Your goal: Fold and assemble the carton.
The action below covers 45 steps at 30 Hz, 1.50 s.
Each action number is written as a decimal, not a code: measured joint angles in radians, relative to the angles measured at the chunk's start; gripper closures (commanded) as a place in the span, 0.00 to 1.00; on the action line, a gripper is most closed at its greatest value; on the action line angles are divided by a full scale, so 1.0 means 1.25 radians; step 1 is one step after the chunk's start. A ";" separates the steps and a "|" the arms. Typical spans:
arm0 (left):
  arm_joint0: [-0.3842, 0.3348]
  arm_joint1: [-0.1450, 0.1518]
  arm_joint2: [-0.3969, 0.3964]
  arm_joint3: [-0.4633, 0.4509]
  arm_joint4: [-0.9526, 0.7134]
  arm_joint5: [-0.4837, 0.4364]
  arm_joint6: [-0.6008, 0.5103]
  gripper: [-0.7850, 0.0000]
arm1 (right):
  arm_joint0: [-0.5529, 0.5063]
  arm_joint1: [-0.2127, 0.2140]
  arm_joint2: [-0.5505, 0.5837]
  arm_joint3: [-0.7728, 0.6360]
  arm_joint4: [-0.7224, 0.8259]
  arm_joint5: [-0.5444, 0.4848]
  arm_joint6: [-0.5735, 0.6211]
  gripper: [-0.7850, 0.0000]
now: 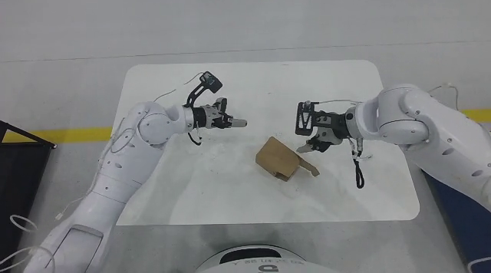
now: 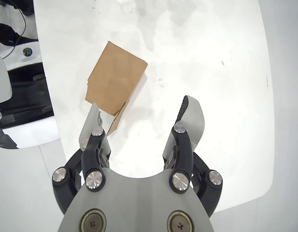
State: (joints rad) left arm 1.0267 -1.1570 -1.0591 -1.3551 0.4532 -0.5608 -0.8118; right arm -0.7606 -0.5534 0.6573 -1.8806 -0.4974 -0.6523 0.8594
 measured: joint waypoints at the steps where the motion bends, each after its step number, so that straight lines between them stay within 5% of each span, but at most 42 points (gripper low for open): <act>1: 0.001 0.000 0.000 0.000 -0.003 0.000 0.000 0.00 | 0.001 0.000 0.000 0.000 0.000 0.000 0.001 0.00; 10: 0.017 0.008 -0.018 -0.019 0.035 0.004 0.006 0.00 | -0.049 0.004 -0.007 0.048 0.047 -0.023 -0.038 0.00; 16: 0.047 0.020 -0.039 -0.046 0.034 -0.004 -0.020 0.00 | -0.106 0.024 -0.004 0.059 0.094 -0.017 0.042 0.00; 20: 0.032 0.018 -0.022 -0.044 0.029 -0.013 -0.021 0.00 | -0.133 0.033 0.005 0.071 0.114 0.010 0.061 0.09; 29: 0.029 0.017 -0.020 -0.043 0.028 -0.013 -0.020 0.00 | -0.202 0.044 0.021 0.125 0.141 0.071 0.023 1.00; 40: 0.029 0.017 -0.020 -0.043 0.028 -0.013 -0.020 0.00 | -0.229 0.065 0.129 0.122 0.189 0.086 -0.117 1.00; 45: 0.029 0.017 -0.020 -0.043 0.028 -0.013 -0.020 0.00 | -0.214 0.080 0.191 0.035 0.160 0.089 -0.071 1.00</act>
State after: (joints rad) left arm 1.0634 -1.1353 -1.0839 -1.4092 0.4887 -0.5774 -0.8373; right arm -1.0283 -0.4537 0.8960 -1.8367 -0.2970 -0.5405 0.7711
